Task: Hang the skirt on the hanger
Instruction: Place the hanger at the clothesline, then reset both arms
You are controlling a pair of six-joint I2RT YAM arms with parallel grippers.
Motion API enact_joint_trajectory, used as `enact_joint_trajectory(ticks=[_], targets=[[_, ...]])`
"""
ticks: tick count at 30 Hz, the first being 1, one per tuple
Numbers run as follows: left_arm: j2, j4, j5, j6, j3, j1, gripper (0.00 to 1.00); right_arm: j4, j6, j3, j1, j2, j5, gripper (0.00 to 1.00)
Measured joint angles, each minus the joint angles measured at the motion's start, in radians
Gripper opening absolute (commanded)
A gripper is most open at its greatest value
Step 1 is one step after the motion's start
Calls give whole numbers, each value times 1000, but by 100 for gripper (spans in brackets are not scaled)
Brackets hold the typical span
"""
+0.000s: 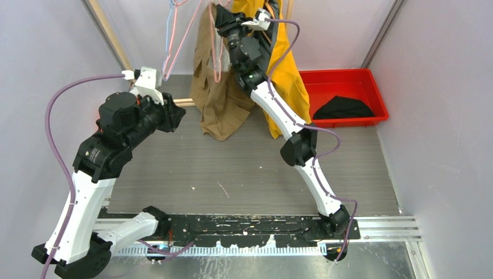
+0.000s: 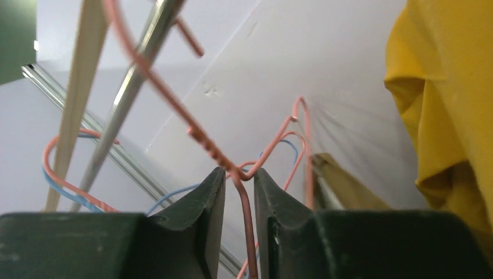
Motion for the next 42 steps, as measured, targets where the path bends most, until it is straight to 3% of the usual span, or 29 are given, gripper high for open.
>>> enact_joint_trajectory(ticks=[1, 2, 3, 8, 11, 18, 22, 24, 26, 31, 36, 42], targets=[[0, 0, -1, -1, -1, 0, 28, 1, 2, -8, 0, 0, -6, 46], [0, 0, -1, -2, -2, 0, 28, -1, 2, -22, 0, 0, -14, 62], [0, 0, -2, -5, -2, 0, 28, -1, 5, -32, 0, 0, -20, 69], [-2, 2, -10, -14, -4, 0, 28, -3, 0, -110, -1, -18, -68, 71], [-5, 1, -17, -14, -9, 0, 29, -13, 0, -203, -1, -63, -95, 84], [-5, 0, -55, -13, -9, 0, 32, -96, -2, -330, -5, -183, -217, 100], [-5, 0, -82, -10, -9, 0, 43, -226, -20, -365, -8, -306, -324, 100], [-4, 1, -93, -11, -8, 0, 81, -302, -41, -426, -12, -417, -390, 100], [-4, 3, -100, -16, -8, 0, 100, -357, -68, -503, -13, -537, -445, 100], [-19, 50, -120, -22, -58, 0, 100, -483, -171, -756, -15, -870, -510, 100], [-53, 114, -138, -31, -201, 0, 100, -575, -295, -1111, -17, -1212, -447, 100], [-53, 269, -153, -41, -439, 3, 100, -659, -349, -1456, -125, -1429, -328, 100]])
